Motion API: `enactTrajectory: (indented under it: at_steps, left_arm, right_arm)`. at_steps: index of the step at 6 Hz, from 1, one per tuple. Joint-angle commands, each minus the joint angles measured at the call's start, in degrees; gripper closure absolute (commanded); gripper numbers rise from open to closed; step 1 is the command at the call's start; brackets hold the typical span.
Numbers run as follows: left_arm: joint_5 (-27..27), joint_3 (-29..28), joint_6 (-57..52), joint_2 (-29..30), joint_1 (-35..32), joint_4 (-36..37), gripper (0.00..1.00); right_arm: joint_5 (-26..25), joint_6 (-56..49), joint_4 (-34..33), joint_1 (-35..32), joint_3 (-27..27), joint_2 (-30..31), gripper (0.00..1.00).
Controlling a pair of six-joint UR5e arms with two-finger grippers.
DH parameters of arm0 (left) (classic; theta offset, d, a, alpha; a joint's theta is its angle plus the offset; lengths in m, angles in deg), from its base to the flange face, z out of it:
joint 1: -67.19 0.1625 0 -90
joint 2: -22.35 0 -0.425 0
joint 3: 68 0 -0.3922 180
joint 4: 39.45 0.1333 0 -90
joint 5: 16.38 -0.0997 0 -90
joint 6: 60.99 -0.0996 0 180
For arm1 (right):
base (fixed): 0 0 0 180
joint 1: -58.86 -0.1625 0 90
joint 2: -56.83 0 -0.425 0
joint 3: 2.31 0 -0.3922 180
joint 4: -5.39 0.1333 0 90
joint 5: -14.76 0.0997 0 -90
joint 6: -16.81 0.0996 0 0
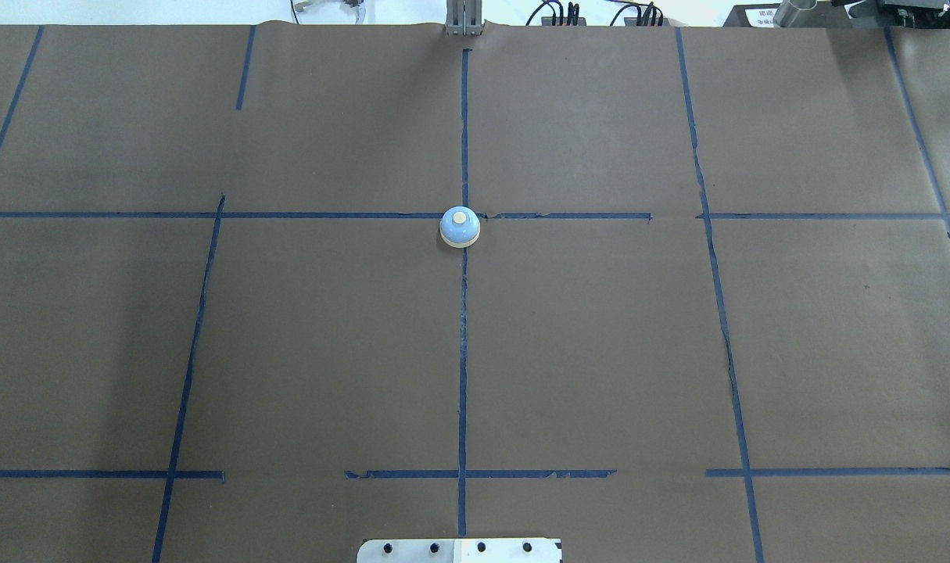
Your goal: Place and press bell with both arms
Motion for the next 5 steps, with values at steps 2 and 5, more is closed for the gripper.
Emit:
enactTrajectory:
  at_steps: [2, 5]
  left_arm:
    - [0.57, 0.44, 0.0, 0.0, 0.0, 0.03, 0.0]
    - [0.66, 0.62, 0.0, -0.08, 0.0, 0.55, 0.0]
  right_arm:
    - [0.1, 0.01, -0.19, 0.1, 0.05, 0.05, 0.0]
    - [2.03, 0.36, -0.37, 0.27, -0.12, 0.66, 0.0]
